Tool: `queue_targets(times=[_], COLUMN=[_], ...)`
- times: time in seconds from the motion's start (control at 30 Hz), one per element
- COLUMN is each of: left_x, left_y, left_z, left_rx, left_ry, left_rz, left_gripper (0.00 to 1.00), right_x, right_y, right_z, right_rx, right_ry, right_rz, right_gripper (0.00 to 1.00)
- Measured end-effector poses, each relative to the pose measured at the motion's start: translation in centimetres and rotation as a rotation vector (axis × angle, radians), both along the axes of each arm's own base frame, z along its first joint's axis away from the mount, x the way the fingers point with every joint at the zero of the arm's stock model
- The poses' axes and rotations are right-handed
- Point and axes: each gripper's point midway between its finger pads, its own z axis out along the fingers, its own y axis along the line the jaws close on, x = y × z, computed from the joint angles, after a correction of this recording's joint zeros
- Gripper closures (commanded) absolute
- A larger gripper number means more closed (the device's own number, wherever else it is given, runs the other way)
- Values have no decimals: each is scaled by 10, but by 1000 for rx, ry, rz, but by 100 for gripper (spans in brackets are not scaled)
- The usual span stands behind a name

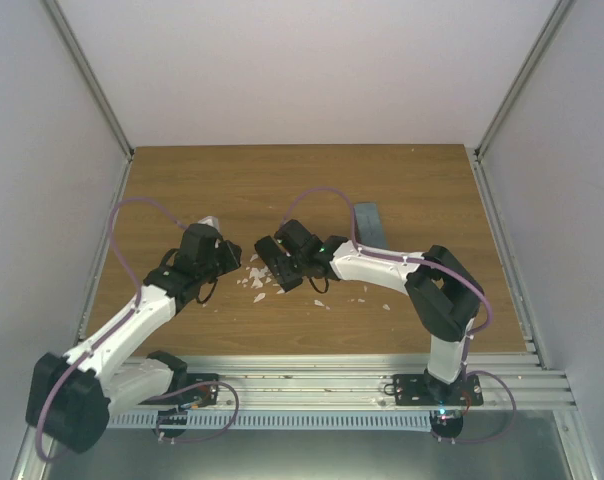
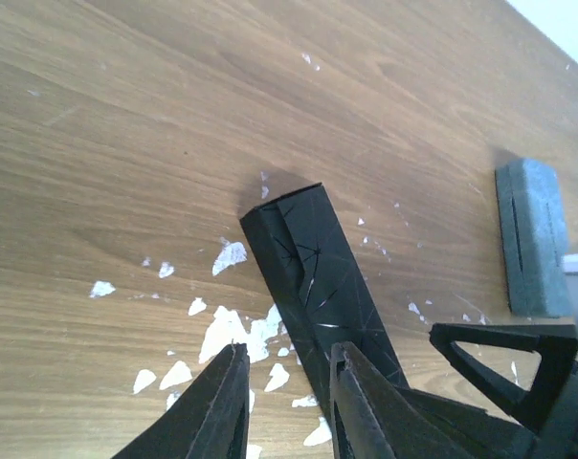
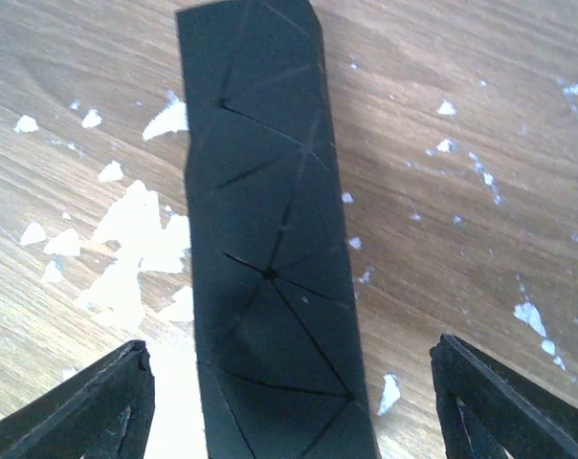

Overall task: Organize the sunglasses
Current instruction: Close the sunglasses case at the center of the board, then move the sunglasses case at the center of the board.

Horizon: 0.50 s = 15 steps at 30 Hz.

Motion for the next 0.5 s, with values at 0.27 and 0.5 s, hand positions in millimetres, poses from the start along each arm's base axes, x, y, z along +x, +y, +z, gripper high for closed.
queue_targets(times=[0.27,0.5], left_x=[-15,-22], left_y=[15,18], left_z=[32,21], left_rx=[1,17], left_ry=[-87,-50], left_rz=[35,33], left_gripper=[72,72], right_x=[7,10], right_y=[8,7], right_z=[-16,-29], right_rx=[-56,-71], right_ry=[-6,16], right_rz=[-1,-57], right_gripper=[33,39])
